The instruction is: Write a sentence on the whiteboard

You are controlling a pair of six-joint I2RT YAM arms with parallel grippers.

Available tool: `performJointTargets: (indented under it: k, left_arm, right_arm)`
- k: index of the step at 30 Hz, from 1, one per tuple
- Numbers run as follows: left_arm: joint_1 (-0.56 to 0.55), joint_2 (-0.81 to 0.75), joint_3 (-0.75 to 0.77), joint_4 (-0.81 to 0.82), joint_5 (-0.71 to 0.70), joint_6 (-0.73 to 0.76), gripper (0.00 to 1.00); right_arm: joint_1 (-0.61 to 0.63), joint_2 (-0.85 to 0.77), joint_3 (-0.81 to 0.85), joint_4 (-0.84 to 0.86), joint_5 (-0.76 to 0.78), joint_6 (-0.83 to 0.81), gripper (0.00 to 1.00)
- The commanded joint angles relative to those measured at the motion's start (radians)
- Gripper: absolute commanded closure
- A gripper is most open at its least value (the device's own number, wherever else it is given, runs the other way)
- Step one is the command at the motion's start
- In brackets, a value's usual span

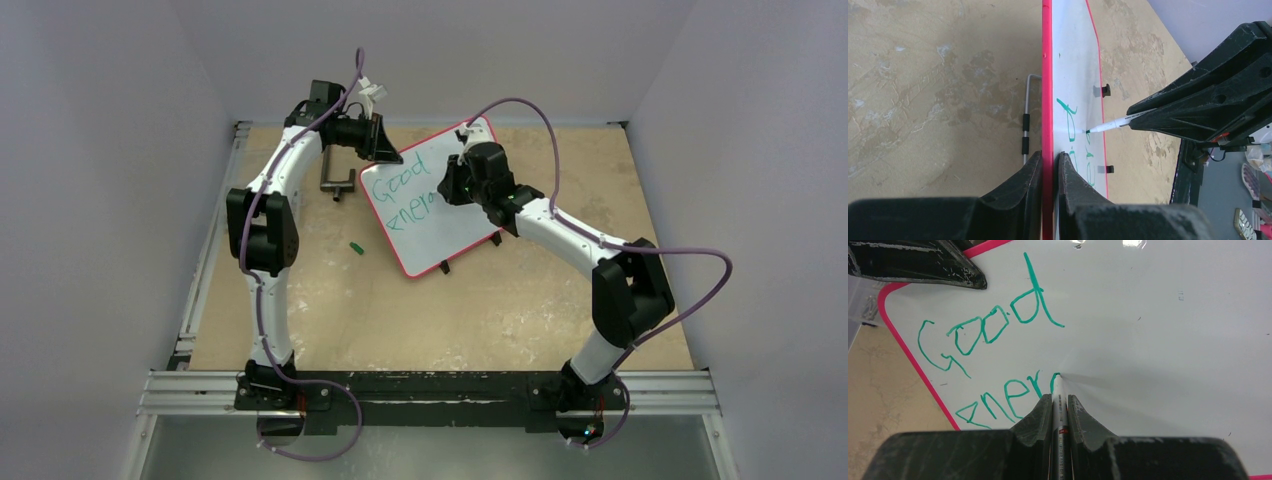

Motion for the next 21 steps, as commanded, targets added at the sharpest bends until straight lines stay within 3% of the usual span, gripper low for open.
performJointTargets:
  k: [1,21]
  left_arm:
    - [-0.011,-0.068,-0.001,0.023,0.029,0.064,1.00]
    - [-0.011,-0.069,-0.002,0.016,0.019,0.068,1.00]
  right_arm:
    - [0.000,0.024,0.027,0.007,0.028,-0.014,1.00]
    - [-0.001,-0.069,-0.122,-0.026,0.022,-0.024,1.00]
